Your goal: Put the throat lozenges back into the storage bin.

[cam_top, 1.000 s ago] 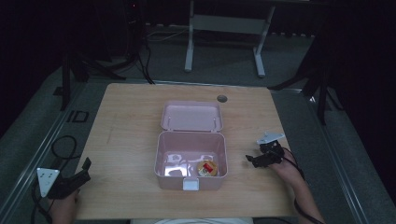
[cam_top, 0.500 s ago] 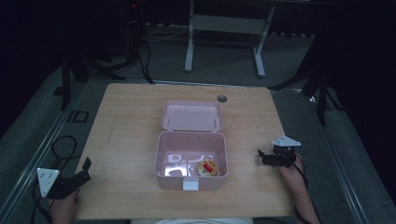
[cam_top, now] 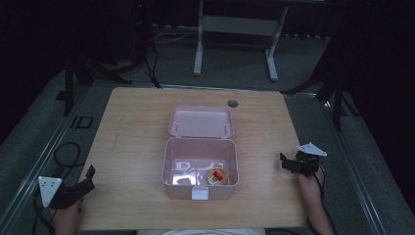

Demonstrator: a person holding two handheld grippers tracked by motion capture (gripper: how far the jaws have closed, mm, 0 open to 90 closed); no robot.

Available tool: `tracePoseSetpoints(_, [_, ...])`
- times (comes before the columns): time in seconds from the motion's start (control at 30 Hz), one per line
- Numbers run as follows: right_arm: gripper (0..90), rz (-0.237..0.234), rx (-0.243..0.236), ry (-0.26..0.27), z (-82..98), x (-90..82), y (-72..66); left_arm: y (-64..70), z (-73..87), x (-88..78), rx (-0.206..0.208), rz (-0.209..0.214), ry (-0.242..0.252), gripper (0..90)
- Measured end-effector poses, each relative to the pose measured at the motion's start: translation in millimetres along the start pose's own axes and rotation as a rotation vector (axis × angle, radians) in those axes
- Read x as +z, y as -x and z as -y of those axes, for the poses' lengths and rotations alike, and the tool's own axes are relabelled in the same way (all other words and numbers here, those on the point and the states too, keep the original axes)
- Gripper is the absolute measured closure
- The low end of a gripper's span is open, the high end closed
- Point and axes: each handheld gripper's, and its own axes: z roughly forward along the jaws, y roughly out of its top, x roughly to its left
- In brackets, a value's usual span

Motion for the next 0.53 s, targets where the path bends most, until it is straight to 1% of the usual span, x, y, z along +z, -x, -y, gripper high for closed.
tracePoseSetpoints(0.03, [10.9,0.000,0.000,0.000,0.0,0.0,0.0,0.1,0.0,0.1,-0.001,0.000,0.000,2.4])
tracePoseSetpoints(0.07, [10.9,-0.001,0.026,-0.004,0.3,-0.1,0.9,0.1,-0.1,0.2,-0.003,-0.001,-0.001,2.4])
tracePoseSetpoints(0.13, [10.9,0.019,0.049,0.003,1.1,-0.4,2.0,0.0,0.0,0.1,-0.004,-0.002,-0.001,2.4])
tracePoseSetpoints(0.17, [10.9,0.009,0.060,0.004,1.2,-0.2,3.3,-0.1,0.0,0.1,-0.003,-0.001,-0.001,2.4])
tracePoseSetpoints(0.2, [10.9,0.009,0.060,0.004,1.2,-0.2,3.3,-0.1,0.0,0.1,-0.003,-0.001,-0.001,2.4])
tracePoseSetpoints(0.23, [10.9,0.006,0.071,0.005,1.5,-0.2,4.4,0.0,0.0,0.0,-0.002,-0.001,0.000,2.4])
tracePoseSetpoints(0.27, [10.9,0.013,0.078,0.012,1.9,-0.6,5.0,0.0,0.0,0.0,-0.001,-0.002,0.000,2.4])
tracePoseSetpoints(0.3, [10.9,-0.001,0.095,0.015,2.1,-0.9,6.6,-0.1,0.0,0.0,-0.003,-0.002,0.000,2.4])
tracePoseSetpoints(0.4, [10.9,0.004,0.095,0.012,2.7,0.2,6.7,-0.3,0.0,0.0,-0.005,-0.002,0.001,2.4])
tracePoseSetpoints(0.47, [10.9,0.006,0.088,0.005,2.7,1.3,5.7,-0.3,0.0,0.0,-0.005,-0.002,0.001,2.4])
tracePoseSetpoints(0.5, [10.9,0.009,0.075,-0.005,2.4,2.7,4.2,-0.3,0.0,0.1,-0.005,-0.002,0.000,2.4])
tracePoseSetpoints(0.53, [10.9,0.009,0.075,-0.005,2.4,2.7,4.2,-0.2,0.0,0.1,-0.005,-0.001,0.000,2.4])
